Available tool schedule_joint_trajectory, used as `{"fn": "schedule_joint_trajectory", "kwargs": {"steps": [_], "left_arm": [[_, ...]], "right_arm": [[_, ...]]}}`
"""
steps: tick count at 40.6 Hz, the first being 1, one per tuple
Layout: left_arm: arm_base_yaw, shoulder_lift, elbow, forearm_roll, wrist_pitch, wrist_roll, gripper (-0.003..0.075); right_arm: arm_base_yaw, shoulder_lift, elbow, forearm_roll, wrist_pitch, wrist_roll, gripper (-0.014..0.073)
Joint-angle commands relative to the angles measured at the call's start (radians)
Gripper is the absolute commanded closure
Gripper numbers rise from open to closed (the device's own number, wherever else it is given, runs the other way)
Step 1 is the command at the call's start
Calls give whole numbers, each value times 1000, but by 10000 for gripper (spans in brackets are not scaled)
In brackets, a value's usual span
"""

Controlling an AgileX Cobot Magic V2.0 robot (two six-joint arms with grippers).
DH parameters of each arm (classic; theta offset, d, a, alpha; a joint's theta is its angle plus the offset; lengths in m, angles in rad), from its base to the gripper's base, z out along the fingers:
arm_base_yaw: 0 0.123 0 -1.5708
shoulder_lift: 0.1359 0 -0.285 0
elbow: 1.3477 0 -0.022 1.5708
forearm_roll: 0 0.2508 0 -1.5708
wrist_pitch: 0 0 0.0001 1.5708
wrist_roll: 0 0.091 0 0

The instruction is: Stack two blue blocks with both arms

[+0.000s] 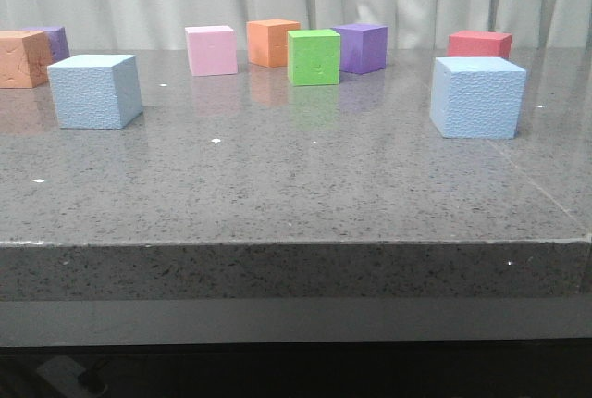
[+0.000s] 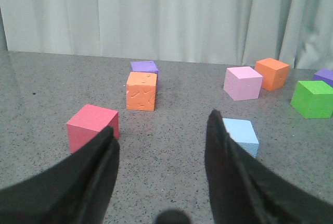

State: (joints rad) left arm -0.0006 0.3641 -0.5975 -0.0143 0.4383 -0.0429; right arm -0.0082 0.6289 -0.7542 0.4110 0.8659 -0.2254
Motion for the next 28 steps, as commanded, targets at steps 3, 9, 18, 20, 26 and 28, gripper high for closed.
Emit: {"fn": "schedule_joint_trajectory", "kwargs": {"steps": [3, 9, 18, 20, 26, 28], "left_arm": [[-7, 17, -33, 0, -89, -5, 357], [-7, 17, -33, 0, -89, -5, 357], [-7, 17, -33, 0, -89, -5, 357], [-7, 17, -33, 0, -89, -5, 357], [-7, 17, -33, 0, -89, -5, 357], [-7, 17, -33, 0, -89, -5, 357]], "right_arm": [[1, 153, -101, 163, 67, -161, -8], [60, 288, -206, 187, 149, -186, 4], [236, 424, -396, 50, 136, -75, 4], [268, 455, -446, -65, 135, 8, 4], [314, 535, -538, -363, 127, 278, 4], [314, 551, -550, -404, 107, 311, 4]]}}
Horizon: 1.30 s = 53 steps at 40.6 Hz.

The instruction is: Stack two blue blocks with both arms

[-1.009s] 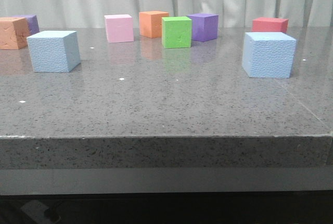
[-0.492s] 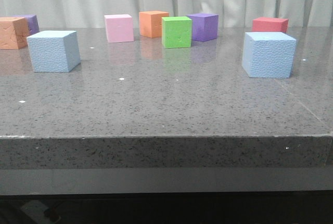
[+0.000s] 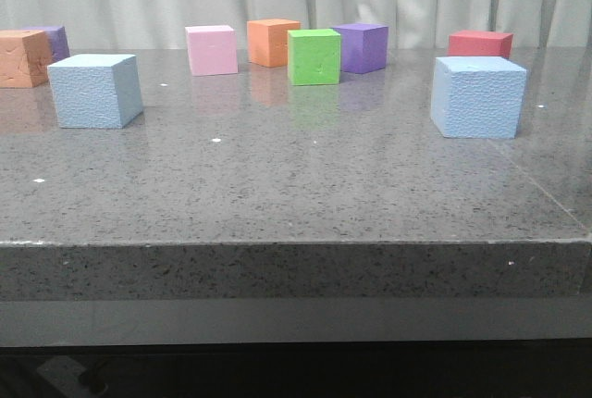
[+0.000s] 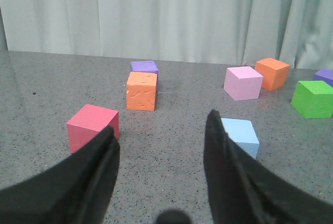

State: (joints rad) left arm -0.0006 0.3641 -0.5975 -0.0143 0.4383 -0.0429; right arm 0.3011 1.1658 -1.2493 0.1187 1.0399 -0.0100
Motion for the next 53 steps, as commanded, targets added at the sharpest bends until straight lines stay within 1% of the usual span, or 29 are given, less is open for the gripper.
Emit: {"fn": "schedule_joint_trajectory", "kwargs": {"steps": [1, 8, 11, 17, 25, 31, 34, 38, 41, 43, 53], "left_arm": [[-7, 17, -33, 0, -89, -5, 357], [-7, 17, -33, 0, -89, -5, 357], [-7, 17, -33, 0, -89, -5, 357], [-7, 17, -33, 0, -89, -5, 357], [-7, 17, -33, 0, -89, -5, 357], [-7, 17, -33, 0, -89, -5, 357], [-7, 17, -33, 0, -89, -5, 357], [-7, 17, -33, 0, -89, -5, 357], [-7, 17, -33, 0, -89, -5, 357], [-7, 17, -33, 0, -89, -5, 357], [-7, 17, -33, 0, -89, -5, 357]], "right_arm": [[5, 24, -57, -119, -87, 98, 4], [5, 81, -58, -98, -196, 98, 4], [5, 108, -59, -98, -196, 103, -1], [-2, 176, -69, -107, -209, 165, -4], [-2, 296, -119, -135, -213, 208, -16], [-2, 375, -173, -176, -216, 293, -16], [-2, 410, -202, -178, -218, 303, -16], [-2, 430, -229, -194, -207, 303, -17], [-4, 442, -242, -227, -206, 308, -38], [-5, 450, -251, -246, -208, 331, -57], [-22, 508, -274, -261, -220, 417, -57]]}}
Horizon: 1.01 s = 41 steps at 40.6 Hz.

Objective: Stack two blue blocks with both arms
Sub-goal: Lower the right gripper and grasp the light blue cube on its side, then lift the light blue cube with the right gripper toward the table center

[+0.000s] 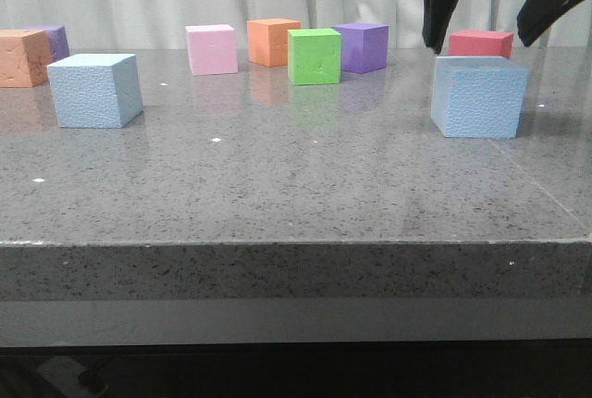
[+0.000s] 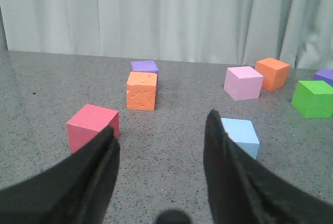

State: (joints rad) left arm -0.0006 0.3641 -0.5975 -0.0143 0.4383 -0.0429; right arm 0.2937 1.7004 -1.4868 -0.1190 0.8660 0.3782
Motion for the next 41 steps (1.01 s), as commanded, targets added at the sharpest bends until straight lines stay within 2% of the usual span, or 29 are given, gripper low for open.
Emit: {"fn": "schedule_joint_trajectory", "kwargs": {"steps": [1, 17, 27, 36, 41], "left_arm": [[-7, 17, -33, 0, -89, -5, 357], [-7, 17, -33, 0, -89, -5, 357], [-7, 17, -33, 0, -89, -5, 357], [-7, 17, -33, 0, -89, -5, 357], [-7, 17, -33, 0, -89, -5, 357]], "right_arm": [[-16, -22, -36, -22, -47, 35, -57], [-16, 72, -36, 17, -35, 38, -50], [-14, 58, -37, 38, -24, 38, 113], [-1, 4, -37, 79, 5, 34, 116], [46, -4, -67, 80, 21, 34, 116]]}}
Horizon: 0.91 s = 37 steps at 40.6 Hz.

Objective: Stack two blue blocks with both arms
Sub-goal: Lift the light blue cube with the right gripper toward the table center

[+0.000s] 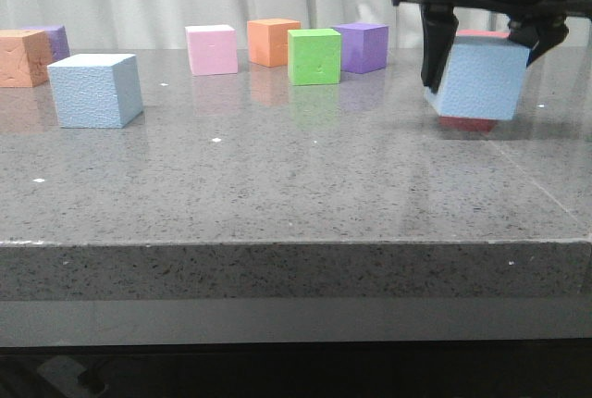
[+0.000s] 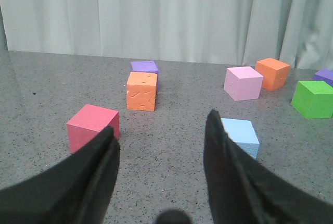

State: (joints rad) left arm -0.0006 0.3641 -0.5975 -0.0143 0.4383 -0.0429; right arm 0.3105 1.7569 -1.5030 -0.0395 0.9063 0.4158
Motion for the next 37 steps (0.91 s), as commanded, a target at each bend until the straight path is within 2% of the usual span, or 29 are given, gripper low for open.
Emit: {"fn": "schedule_joint_trajectory", "kwargs": {"steps": [1, 8, 19, 25, 37], "left_arm": [[-7, 17, -33, 0, -89, -5, 357], [-7, 17, -33, 0, -89, -5, 357], [-7, 17, -33, 0, -89, -5, 357], [-7, 17, -33, 0, -89, -5, 357], [-7, 17, -33, 0, -89, -5, 357]], "right_arm": [[41, -60, -57, 1, -21, -4, 116], [150, -11, -144, -26, -20, 37, 116], [297, 112, -270, -260, 17, 296, 116], [311, 157, -298, -287, 19, 363, 116], [311, 165, -298, -290, -54, 362, 113]]}}
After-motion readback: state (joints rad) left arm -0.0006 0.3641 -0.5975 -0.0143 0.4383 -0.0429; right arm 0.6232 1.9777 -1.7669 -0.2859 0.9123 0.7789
